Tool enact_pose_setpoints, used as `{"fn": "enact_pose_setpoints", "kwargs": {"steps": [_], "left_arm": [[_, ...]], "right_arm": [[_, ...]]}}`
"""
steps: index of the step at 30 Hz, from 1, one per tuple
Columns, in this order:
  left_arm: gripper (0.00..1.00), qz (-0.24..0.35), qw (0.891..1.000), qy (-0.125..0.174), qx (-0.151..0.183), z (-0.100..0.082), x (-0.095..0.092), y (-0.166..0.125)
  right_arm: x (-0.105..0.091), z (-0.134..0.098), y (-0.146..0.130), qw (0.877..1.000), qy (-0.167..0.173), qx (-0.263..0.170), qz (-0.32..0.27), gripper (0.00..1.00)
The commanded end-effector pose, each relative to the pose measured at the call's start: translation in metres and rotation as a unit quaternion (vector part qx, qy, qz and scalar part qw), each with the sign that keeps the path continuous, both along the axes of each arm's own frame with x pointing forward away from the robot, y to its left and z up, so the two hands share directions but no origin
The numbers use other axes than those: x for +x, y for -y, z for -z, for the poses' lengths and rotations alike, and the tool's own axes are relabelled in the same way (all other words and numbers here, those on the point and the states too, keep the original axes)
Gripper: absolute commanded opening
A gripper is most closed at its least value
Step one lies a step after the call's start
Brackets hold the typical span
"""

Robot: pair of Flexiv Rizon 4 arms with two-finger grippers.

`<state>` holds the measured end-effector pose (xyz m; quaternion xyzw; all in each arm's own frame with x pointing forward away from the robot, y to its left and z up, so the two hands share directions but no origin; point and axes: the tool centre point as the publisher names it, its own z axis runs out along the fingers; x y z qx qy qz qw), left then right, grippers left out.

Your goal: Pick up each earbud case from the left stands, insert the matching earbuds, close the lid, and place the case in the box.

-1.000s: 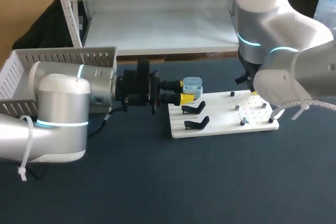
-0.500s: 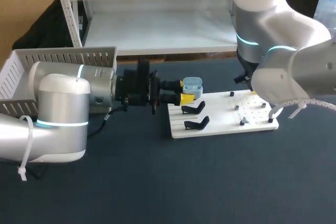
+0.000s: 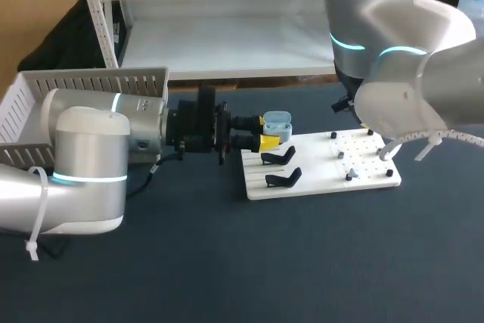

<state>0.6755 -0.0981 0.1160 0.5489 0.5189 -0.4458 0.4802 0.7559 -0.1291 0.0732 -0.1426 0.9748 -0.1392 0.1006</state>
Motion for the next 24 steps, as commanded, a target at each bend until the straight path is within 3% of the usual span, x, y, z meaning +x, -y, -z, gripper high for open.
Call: {"fn": "enact_pose_setpoints", "kwargs": {"steps": [1,14,24], "left_arm": [[0.0,-0.002,1.0,0.001,-0.002,0.001,-0.001,0.0],[0.0,-0.002,1.0,0.001,-0.002,0.001,-0.001,0.0],[0.0,-0.002,1.0,0.001,-0.002,0.001,-0.001,0.0]], "right_arm": [[-0.033,-0.03,-0.001,1.0,0.005,0.011,0.003,0.0],[-0.116,-0.108,-0.051,0.999,0.007,0.042,0.009,0.0],[-0.163,-0.118,-0.108,0.999,0.005,0.039,-0.035,0.0]]}}
